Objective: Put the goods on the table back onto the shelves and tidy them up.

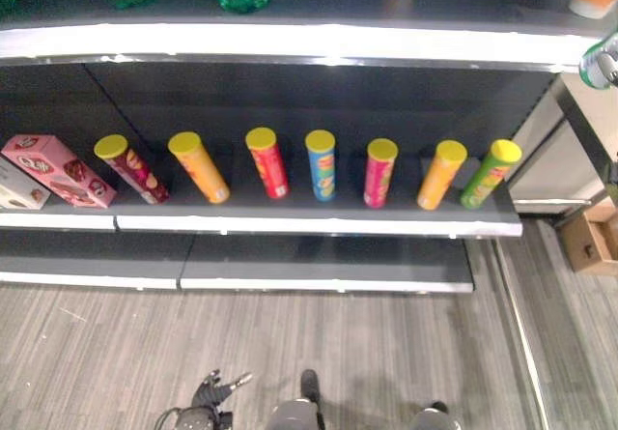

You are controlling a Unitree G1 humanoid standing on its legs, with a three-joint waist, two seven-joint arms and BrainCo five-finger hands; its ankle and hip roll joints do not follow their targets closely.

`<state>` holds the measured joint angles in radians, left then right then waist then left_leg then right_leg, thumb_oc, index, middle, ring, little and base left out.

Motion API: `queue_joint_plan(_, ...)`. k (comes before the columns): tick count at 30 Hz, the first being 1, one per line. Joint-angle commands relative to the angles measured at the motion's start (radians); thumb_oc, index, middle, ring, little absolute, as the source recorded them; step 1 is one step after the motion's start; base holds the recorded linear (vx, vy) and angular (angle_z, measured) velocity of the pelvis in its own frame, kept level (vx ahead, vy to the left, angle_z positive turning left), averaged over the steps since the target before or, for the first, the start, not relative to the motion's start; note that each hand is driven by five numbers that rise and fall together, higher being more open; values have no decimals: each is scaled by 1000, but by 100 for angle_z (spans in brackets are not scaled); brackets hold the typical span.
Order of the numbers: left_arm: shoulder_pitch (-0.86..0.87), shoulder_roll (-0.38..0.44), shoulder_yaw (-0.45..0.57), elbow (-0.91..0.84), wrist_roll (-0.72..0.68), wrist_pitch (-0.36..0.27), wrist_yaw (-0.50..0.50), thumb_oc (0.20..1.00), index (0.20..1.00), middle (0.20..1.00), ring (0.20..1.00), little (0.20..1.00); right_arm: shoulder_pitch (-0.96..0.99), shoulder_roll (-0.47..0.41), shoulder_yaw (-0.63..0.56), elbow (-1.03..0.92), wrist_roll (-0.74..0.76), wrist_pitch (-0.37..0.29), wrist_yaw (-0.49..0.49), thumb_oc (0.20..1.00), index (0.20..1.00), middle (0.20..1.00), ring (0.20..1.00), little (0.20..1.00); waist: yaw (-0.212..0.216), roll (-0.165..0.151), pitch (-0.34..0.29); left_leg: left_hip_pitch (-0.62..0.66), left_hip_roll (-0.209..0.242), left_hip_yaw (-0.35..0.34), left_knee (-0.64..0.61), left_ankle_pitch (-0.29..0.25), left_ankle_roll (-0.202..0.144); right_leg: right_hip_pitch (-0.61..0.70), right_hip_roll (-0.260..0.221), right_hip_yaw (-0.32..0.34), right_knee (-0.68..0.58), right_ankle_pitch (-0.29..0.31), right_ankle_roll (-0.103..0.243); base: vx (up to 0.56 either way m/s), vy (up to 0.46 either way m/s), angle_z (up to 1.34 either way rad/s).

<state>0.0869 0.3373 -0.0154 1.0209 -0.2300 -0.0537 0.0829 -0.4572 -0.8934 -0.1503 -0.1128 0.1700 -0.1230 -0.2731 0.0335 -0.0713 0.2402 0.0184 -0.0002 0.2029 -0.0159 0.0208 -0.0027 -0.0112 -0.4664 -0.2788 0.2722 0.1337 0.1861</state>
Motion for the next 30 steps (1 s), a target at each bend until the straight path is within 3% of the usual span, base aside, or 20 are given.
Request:
queue_joint_plan(1,22,17,-22,-45,2,-18,7,1000,1000,1000,1000,1000,-53,-121,-36,15,87,-64,2,200,200,200,200,200,5,6,-34,2,76,-61,2,-85,-70,-45,118,67,111,-183,28,66,-1,27)
queue_joint_plan(5,-20,26,-38,-32,-19,-27,9,1000,1000,1000,1000,1000,-132,-172,1,63,183,-96,3,200,200,200,200,200,-10,9,-14,-16,78,-104,8,-81,-86,-84,202,118,-102,-192,28,42,-68,30)
queue_joint_plan(7,-30,28,-34,-21,-25,-26,6,1000,1000,1000,1000,1000,-136,-187,-6,59,213,-98,14,200,200,200,200,200,-11,-14,-21,-35,80,-129,36,-86,-100,-51,206,134,-174,-190,30,46,-136,29)
queue_joint_plan(11,-36,21,-33,-7,-19,-31,8,1000,1000,1000,1000,1000,-154,-199,12,66,251,-109,31,200,200,200,200,200,-15,-23,-39,-46,100,-134,40,-85,-113,-30,211,117,-206,-180,27,50,-121,76)
queue_joint_plan(17,-16,10,-43,40,-21,-27,-3,1000,1000,1000,1000,1000,-247,-278,149,153,464,-122,151,200,200,200,200,200,-3,-37,-70,-43,149,-143,39,-69,-150,38,243,62,-264,-195,6,80,-103,2)
queue_joint_plan(23,-13,12,-63,53,-30,-28,-17,1000,1000,1000,1000,1000,-392,-274,316,315,704,-104,260,200,200,200,200,200,9,-47,-74,-32,161,-134,29,-63,-163,62,249,41,-280,-195,3,37,-22,3)
queue_joint_plan(30,-13,15,-73,79,-40,-31,-26,1000,1000,1000,1000,1000,-529,-273,460,440,811,-65,329,200,200,200,200,200,19,-55,-77,-29,162,-130,19,-58,-169,69,243,23,-280,-193,5,23,6,5)
